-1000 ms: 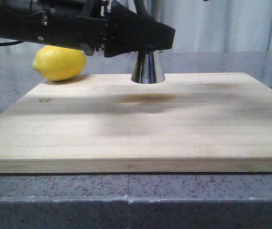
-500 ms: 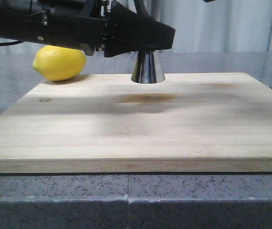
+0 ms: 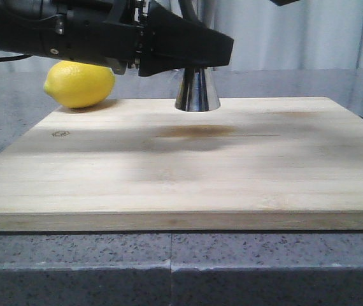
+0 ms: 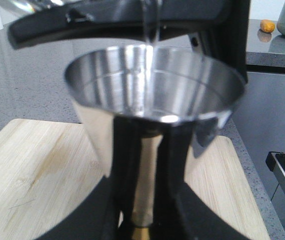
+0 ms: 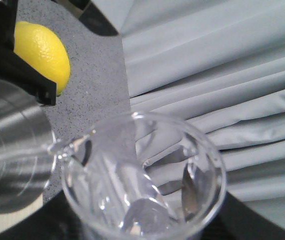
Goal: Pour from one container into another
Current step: 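Tilt the beaker with the right gripper, pouring liquid into the jigger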
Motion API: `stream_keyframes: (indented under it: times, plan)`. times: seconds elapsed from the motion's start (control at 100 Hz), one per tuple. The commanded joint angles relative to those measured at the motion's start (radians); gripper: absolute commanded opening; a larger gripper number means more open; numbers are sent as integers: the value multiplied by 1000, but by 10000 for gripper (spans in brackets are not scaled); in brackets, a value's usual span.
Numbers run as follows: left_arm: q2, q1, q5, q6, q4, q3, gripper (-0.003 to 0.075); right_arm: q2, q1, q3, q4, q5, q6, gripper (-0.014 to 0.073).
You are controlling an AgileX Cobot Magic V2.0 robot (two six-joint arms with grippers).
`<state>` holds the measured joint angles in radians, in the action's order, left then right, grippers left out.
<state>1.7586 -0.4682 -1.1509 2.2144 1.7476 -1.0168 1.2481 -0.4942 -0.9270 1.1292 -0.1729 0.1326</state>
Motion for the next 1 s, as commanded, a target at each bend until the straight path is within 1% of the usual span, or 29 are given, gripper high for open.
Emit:
stream_keyframes:
  times: [0.0,0.31,0.67,0.99]
  plan:
    - [-42,-10,-69,-8,75,-29,8,-21,0,-39,9,-32,6,279]
    - [-42,-10,-69,-8,75,-29,8,-21,0,-39,49,7,6,279]
    - [-42,-10,-69,-8,75,-29,8,-21,0,-40,53,6,6,279]
    - [-42,-10,-69,-8,75,-29,8,-21,0,-40,103,6,6,279]
